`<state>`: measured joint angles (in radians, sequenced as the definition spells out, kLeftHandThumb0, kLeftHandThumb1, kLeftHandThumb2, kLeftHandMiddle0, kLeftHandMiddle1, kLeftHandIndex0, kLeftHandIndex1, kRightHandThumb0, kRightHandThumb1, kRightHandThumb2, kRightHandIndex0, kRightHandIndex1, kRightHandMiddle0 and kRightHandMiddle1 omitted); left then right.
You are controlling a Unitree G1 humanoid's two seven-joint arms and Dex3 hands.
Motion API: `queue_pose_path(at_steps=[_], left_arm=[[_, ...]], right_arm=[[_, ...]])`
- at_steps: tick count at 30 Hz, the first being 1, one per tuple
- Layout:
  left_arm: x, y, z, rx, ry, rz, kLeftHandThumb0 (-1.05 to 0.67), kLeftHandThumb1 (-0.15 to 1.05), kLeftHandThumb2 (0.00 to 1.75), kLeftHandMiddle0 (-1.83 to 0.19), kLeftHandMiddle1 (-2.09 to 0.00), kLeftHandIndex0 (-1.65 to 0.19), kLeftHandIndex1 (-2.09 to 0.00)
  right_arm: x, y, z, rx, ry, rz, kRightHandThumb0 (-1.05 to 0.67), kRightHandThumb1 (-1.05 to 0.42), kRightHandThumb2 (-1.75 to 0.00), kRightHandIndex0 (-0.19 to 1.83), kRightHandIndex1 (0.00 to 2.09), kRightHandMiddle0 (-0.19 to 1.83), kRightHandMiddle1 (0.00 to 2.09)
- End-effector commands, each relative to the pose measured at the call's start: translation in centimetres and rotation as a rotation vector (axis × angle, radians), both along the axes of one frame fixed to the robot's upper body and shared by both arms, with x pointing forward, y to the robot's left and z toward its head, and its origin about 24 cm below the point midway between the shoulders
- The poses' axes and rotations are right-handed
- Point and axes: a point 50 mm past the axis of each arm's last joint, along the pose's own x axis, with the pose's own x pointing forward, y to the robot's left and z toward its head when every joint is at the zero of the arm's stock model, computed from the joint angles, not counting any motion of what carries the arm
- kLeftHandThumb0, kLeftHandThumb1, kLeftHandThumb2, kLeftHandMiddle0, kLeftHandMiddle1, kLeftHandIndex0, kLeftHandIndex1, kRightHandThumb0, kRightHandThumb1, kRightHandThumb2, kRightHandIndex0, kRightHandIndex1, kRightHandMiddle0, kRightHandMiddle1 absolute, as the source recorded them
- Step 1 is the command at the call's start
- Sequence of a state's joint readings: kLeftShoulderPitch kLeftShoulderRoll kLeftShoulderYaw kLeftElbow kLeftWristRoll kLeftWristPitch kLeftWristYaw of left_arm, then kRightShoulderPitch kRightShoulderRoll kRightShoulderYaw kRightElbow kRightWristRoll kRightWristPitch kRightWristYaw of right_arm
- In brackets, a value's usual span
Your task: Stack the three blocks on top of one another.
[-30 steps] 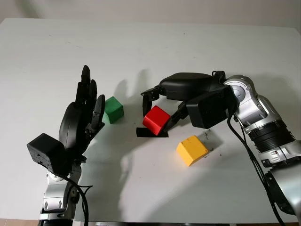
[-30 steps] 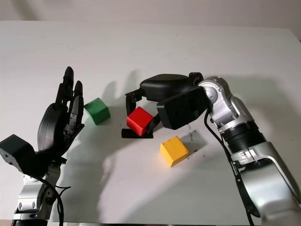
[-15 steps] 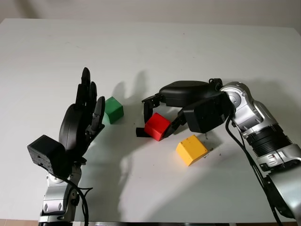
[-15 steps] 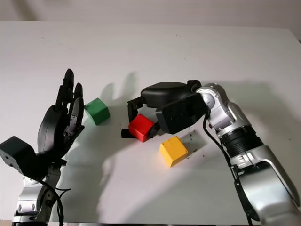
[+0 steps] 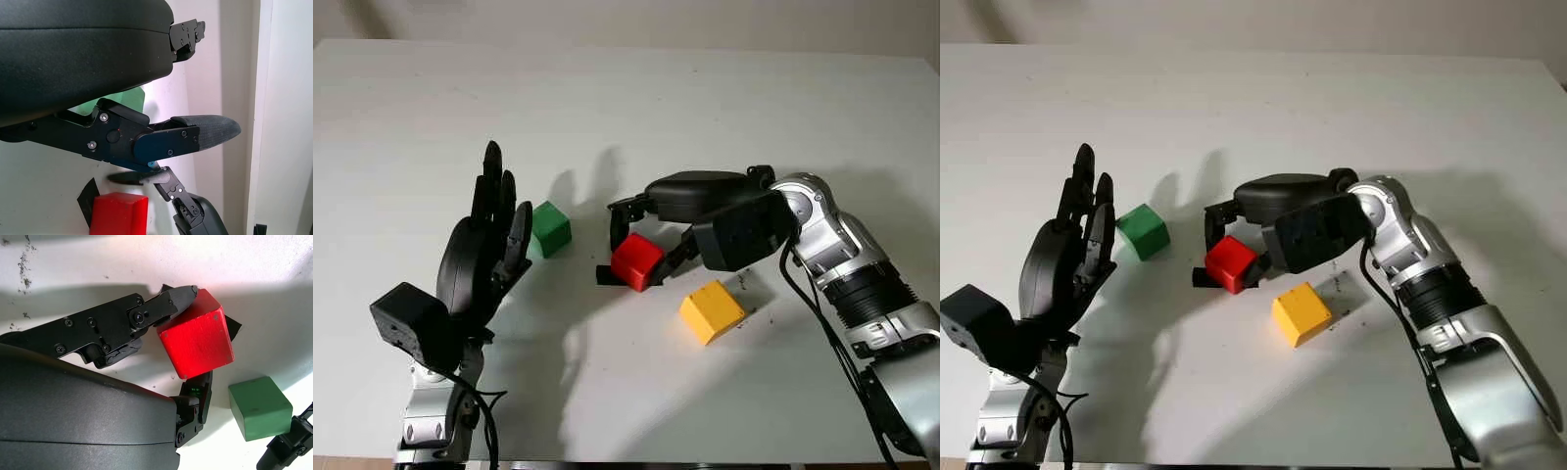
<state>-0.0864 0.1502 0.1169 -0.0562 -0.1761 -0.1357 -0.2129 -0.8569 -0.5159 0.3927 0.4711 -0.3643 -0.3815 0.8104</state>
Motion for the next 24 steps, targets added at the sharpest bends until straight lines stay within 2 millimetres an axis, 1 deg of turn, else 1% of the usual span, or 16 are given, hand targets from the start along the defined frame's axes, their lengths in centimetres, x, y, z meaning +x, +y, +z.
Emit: queue_pose_path(at_steps=[1,5,9,10,13,15,16,17,18,21,24], left_arm=[[-0.3,0.0,0.0,0.002,-0.011,-0.004,-0.73,1.05,0.54,0.19,0.0,0.19,0.0],[-0.1,0.0,-0.1,0.012,-0.005,-0.005,-0.73,1.05,0.54,0.19,0.0,0.19,0.0],[-0.1,0.0,-0.1,0.013,-0.011,-0.001,-0.73,1.05,0.54,0.19,0.0,0.19,0.0],[-0.1,0.0,-0.1,0.015,-0.012,0.0,-0.73,1.05,0.54,0.19,0.0,0.19,0.0],[-0.1,0.1,0.0,0.009,-0.013,-0.002,-0.72,1.05,0.54,0.19,0.0,0.19,0.0],[-0.1,0.2,0.0,0.006,-0.007,0.004,-0.73,1.05,0.53,0.19,0.0,0.19,0.0],[-0.1,0.2,0.0,0.001,-0.004,0.008,-0.73,1.05,0.52,0.19,0.0,0.19,0.0],[-0.1,0.3,0.0,-0.005,-0.004,0.011,-0.73,1.05,0.52,0.19,0.0,0.19,0.0],[0.0,0.3,0.0,-0.008,-0.005,0.012,-0.73,1.05,0.51,0.19,0.0,0.19,0.0],[0.1,0.5,0.1,-0.001,-0.025,0.006,-0.7,1.05,0.52,0.19,0.0,0.19,0.0],[0.2,0.6,0.2,-0.001,-0.037,0.004,-0.69,1.05,0.54,0.19,0.0,0.19,0.0]], right_arm=[[-0.2,-0.2,0.1,-0.023,-0.008,0.018,-0.65,-0.9,-0.05,-0.15,0.01,0.01,0.24],[-0.3,-0.5,0.5,-0.076,-0.03,0.053,-0.76,-0.9,-0.05,-0.19,0.0,-0.15,0.09],[-0.3,-1.2,1.4,-0.084,-0.036,0.065,-0.85,-0.89,-0.05,-0.19,0.0,-0.19,0.01],[-0.3,-1.4,1.8,-0.076,-0.038,0.066,-0.86,-0.89,-0.05,-0.19,0.0,-0.19,0.0],[-0.4,-2.5,3.6,0.002,-0.062,0.04,-0.98,-0.9,-0.06,-0.19,0.0,-0.19,0.0],[-0.4,-3.2,4.5,0.099,-0.08,0.0,-1.03,-0.99,-0.09,-0.19,0.0,-0.19,0.0],[-0.4,-3.9,4.8,0.197,-0.067,-0.041,-1.03,-1.01,-0.09,-0.19,0.0,-0.19,0.0],[-0.4,-4.6,5.0,0.293,-0.054,-0.084,-0.98,-1.03,-0.17,-0.19,0.0,-0.19,0.0],[-0.4,-5.5,5.0,0.374,-0.056,-0.123,-0.94,-1.04,-0.29,-0.19,0.0,-0.19,0.0],[-0.5,-7.4,4.1,0.584,-0.087,-0.232,-0.88,-1.05,-0.49,-0.19,0.0,-0.19,0.0],[-0.7,-8.7,2.6,0.722,-0.085,-0.373,-0.88,-1.05,-0.6,-0.19,0.0,-0.19,0.0]])
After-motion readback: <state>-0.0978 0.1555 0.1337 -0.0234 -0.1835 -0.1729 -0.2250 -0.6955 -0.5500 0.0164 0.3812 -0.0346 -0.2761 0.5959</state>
